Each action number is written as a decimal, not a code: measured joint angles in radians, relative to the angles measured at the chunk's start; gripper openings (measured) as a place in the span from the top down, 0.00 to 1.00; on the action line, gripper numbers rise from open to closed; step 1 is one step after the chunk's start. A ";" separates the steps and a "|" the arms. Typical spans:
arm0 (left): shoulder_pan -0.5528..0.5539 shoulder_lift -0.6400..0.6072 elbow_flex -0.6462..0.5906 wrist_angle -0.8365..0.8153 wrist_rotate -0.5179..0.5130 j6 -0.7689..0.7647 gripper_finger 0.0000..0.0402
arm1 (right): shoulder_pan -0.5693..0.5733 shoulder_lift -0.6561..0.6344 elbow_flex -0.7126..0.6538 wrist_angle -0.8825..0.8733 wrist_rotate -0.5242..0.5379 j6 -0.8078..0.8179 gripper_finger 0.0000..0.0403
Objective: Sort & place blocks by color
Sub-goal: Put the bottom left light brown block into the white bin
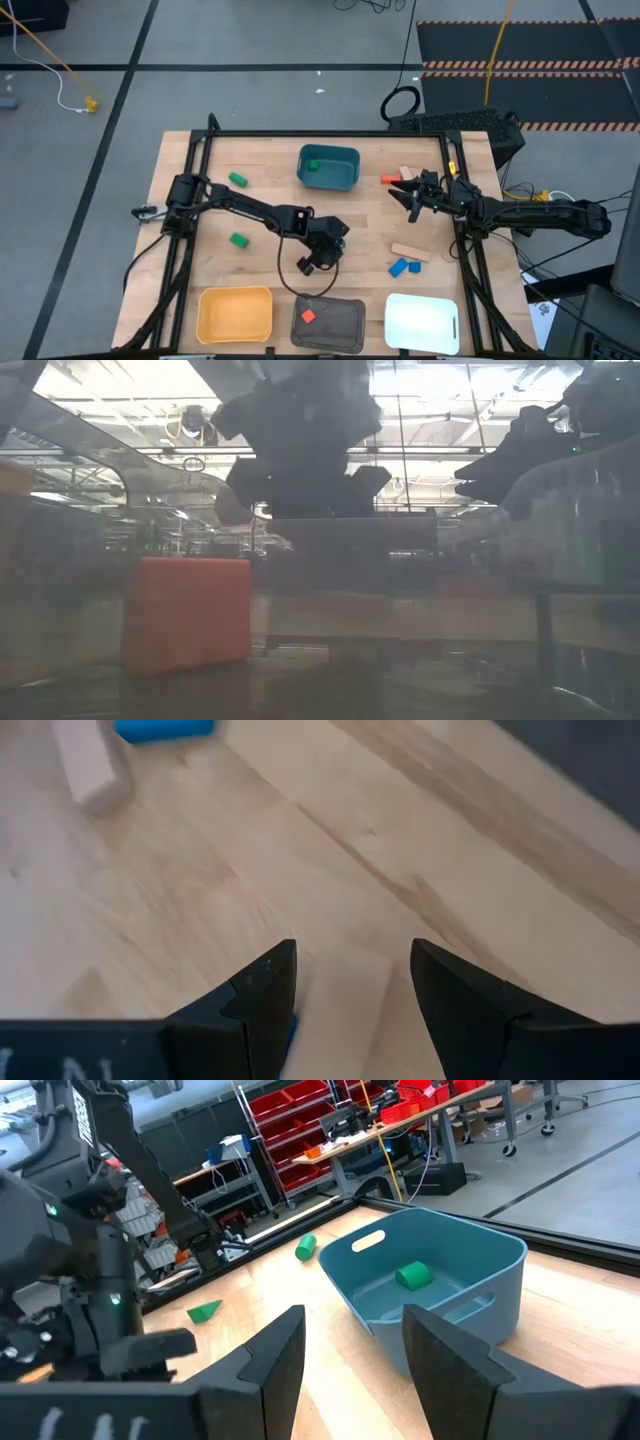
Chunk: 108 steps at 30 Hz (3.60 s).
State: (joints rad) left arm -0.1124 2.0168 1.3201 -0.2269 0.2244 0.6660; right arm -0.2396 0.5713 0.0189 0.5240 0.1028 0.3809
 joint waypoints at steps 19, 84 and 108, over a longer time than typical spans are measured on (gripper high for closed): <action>0.031 0.087 0.019 -0.001 0.026 -0.005 0.50 | 0.000 0.000 0.000 -0.001 0.000 0.000 0.60; 0.110 -0.137 -0.131 1.131 -0.077 -0.668 0.67 | -0.001 0.001 0.000 0.189 -0.025 0.176 0.60; 0.113 -0.054 -0.136 1.324 -0.268 -0.718 0.67 | 0.176 0.134 0.077 0.348 -0.203 0.161 0.59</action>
State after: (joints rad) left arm 0.0006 1.9625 1.1843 1.0968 -0.0434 -0.0522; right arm -0.0637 0.7054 0.0956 0.8717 -0.1006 0.5419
